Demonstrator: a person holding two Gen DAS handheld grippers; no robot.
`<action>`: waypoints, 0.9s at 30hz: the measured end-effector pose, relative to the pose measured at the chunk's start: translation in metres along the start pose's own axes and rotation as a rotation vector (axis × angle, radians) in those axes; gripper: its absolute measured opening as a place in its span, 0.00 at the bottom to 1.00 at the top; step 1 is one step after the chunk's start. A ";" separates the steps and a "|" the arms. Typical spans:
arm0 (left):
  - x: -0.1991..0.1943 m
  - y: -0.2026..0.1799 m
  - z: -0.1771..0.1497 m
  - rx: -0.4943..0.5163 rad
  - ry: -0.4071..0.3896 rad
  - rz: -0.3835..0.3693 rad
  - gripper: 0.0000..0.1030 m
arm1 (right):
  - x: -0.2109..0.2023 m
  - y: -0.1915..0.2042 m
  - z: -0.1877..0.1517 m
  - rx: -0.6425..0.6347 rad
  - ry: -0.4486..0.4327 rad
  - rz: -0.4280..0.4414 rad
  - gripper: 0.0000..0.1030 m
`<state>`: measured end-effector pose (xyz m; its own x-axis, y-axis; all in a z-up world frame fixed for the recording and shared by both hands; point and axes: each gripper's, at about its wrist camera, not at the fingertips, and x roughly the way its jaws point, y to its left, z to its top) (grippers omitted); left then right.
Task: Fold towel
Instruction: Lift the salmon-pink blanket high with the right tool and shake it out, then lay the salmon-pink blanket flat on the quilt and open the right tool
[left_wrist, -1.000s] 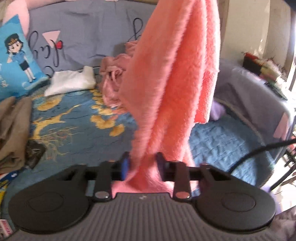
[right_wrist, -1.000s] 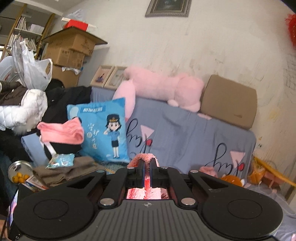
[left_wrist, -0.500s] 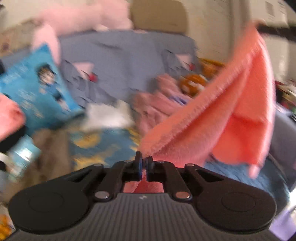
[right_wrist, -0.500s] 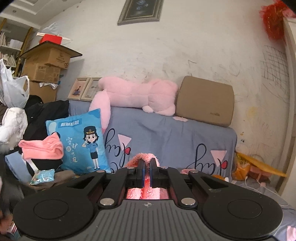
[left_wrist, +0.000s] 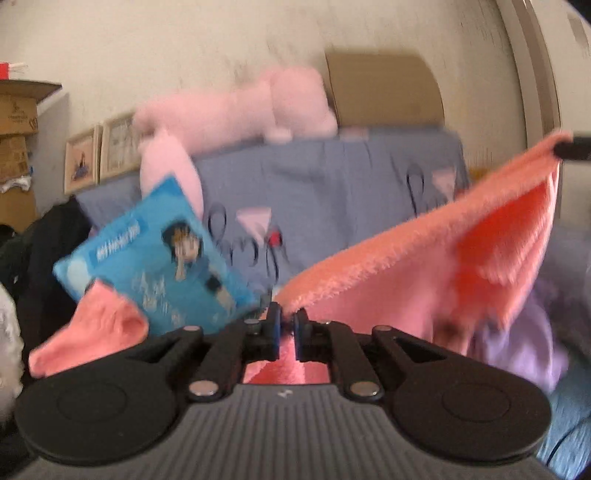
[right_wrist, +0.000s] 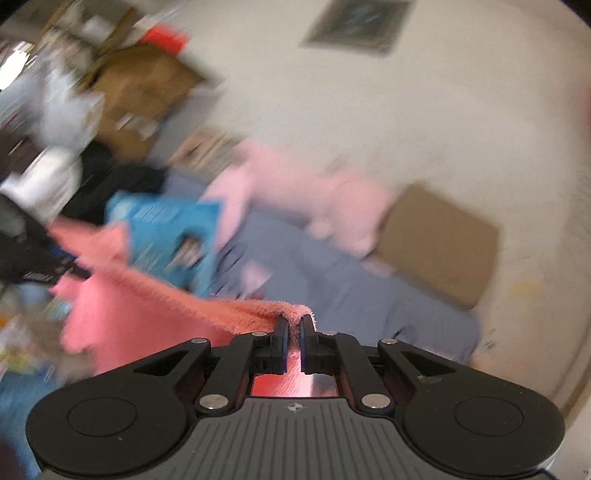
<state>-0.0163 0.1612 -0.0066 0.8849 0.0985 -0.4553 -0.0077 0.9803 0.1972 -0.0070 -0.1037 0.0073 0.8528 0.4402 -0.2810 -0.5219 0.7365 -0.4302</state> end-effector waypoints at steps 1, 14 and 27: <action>0.000 -0.003 -0.007 0.011 0.018 0.006 0.07 | 0.001 0.010 -0.014 -0.026 0.049 0.050 0.06; 0.048 -0.062 -0.181 0.099 0.485 -0.027 0.07 | 0.025 0.108 -0.184 0.158 0.499 0.216 0.07; 0.022 -0.068 -0.157 0.071 0.384 -0.084 0.32 | 0.009 0.069 -0.237 0.580 0.533 0.145 0.37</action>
<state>-0.0697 0.1239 -0.1665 0.6424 0.0880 -0.7613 0.1016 0.9748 0.1985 -0.0391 -0.1706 -0.2285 0.5775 0.3549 -0.7352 -0.4091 0.9051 0.1156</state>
